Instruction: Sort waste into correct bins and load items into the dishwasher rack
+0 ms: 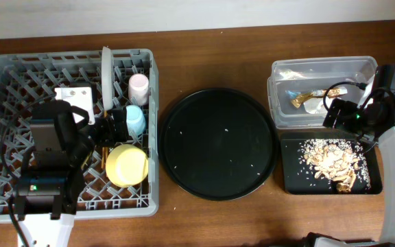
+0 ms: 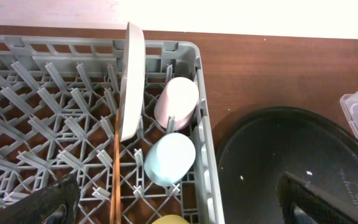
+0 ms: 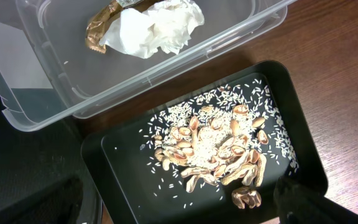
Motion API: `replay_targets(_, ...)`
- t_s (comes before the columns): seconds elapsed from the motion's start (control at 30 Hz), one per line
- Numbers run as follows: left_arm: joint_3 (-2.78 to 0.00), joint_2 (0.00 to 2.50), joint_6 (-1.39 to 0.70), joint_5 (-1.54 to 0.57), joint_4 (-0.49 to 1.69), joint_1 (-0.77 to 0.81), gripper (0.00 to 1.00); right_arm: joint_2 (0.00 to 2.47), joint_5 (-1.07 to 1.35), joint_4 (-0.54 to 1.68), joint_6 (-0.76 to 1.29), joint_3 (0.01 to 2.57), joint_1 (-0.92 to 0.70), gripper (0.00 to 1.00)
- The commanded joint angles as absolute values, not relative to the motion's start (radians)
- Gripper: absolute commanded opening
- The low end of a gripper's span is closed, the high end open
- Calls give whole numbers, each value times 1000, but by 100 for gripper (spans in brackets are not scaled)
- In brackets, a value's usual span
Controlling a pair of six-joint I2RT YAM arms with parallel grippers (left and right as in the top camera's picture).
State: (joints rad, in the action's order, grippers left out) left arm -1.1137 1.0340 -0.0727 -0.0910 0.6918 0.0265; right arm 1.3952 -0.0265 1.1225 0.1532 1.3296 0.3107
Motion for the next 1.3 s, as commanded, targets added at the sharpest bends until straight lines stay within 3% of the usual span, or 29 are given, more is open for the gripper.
replay_targets(0.0, -1125, 1032, -82, -107, 693, 25, 99, 1336, -36, 1122, 154, 1334, 274, 99)
replay_targets(0.23, -1125, 1032, -82, -106, 693, 25, 99, 1032, -35, 1122, 154, 1334, -133, 99)
replay_targets(0.33, -1125, 1032, -82, -106, 693, 25, 100, 899, -35, 1122, 154, 1334, -231, 99)
replay_targets(0.67, -1125, 1032, -82, -106, 693, 25, 99, 455, -118, 1028, 95, 1237, -236, 99)
replay_targets(0.83, -1125, 1032, -82, -105, 693, 25, 99, 148, -52, 589, 85, 811, -166, 99)
replay_targets(0.9, -1125, 1032, -82, -106, 693, 25, 99, 96, 9, 436, 86, 686, -130, 99)
replay_targets(0.97, -1125, 1032, -82, -106, 693, 25, 99, 20, 130, 137, 86, 461, -62, 99)
replay_targets(1.07, -1125, 1032, -82, -105, 693, 25, 99, 4, 145, -73, 124, 283, -19, 99)
replay_targets(1.27, -1125, 1032, -82, -106, 693, 25, 99, 3, -22, -149, 298, 55, -20, 99)
